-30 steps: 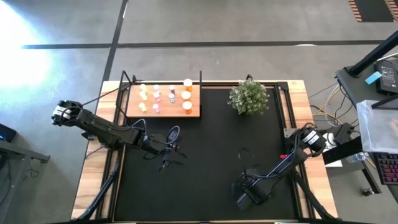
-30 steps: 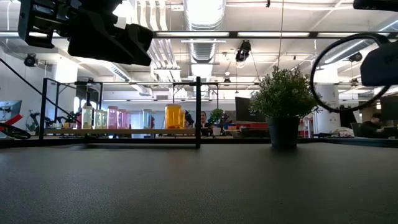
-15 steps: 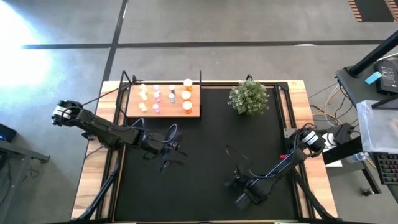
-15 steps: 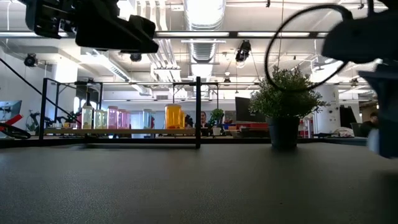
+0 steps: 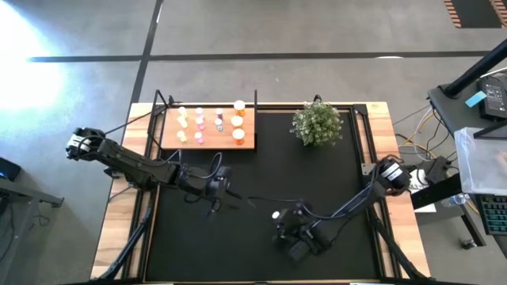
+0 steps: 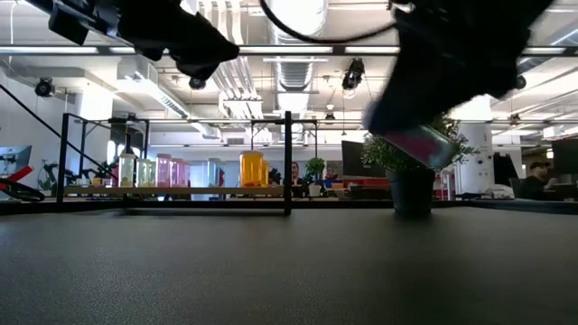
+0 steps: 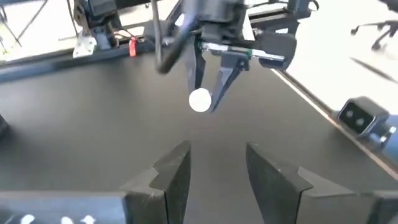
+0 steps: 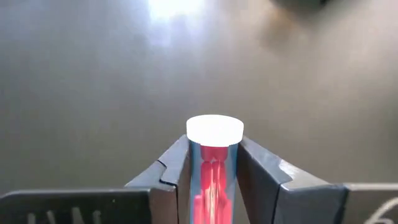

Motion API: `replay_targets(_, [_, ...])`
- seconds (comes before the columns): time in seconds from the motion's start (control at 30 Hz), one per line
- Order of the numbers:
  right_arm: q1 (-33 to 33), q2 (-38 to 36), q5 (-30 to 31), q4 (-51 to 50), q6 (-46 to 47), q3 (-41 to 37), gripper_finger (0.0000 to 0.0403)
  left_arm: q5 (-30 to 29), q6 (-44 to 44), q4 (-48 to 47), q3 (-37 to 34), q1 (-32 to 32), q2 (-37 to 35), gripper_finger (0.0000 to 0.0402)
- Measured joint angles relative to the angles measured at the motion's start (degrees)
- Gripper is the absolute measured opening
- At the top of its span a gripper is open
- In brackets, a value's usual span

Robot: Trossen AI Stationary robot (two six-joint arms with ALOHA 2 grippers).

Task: Pick and place medicine bottles onto shelf by color
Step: Put the blue medicine bottle on the shelf aligned with the other blue medicine bottles

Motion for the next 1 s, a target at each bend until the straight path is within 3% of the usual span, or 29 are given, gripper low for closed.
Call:
replay_targets(0.13, [-2.1, 0.0, 1.4, 0.0, -13.1, 3.1, 0.0098, 0.0, -4.1, 0.0, 0.0, 0.0, 0.0, 0.0138])
replay_targets(0.43, [-7.2, -0.1, 1.3, 0.0, -39.4, 9.3, 0.0098, 0.0, -2.7, 0.1, 0.0, -0.1, 0.0, 0.0138])
replay_targets(0.77, [-11.4, -0.1, -5.0, -0.6, -50.2, 10.9, 0.0098, -6.8, -0.7, 7.1, 0.7, 0.0, 2.8, 0.0138])
replay_targets(1.0, [-12.1, -1.3, -5.7, -4.5, -50.1, 10.9, 0.0098, -24.2, 0.3, 12.7, 1.3, 0.0, 7.1, 0.0128])
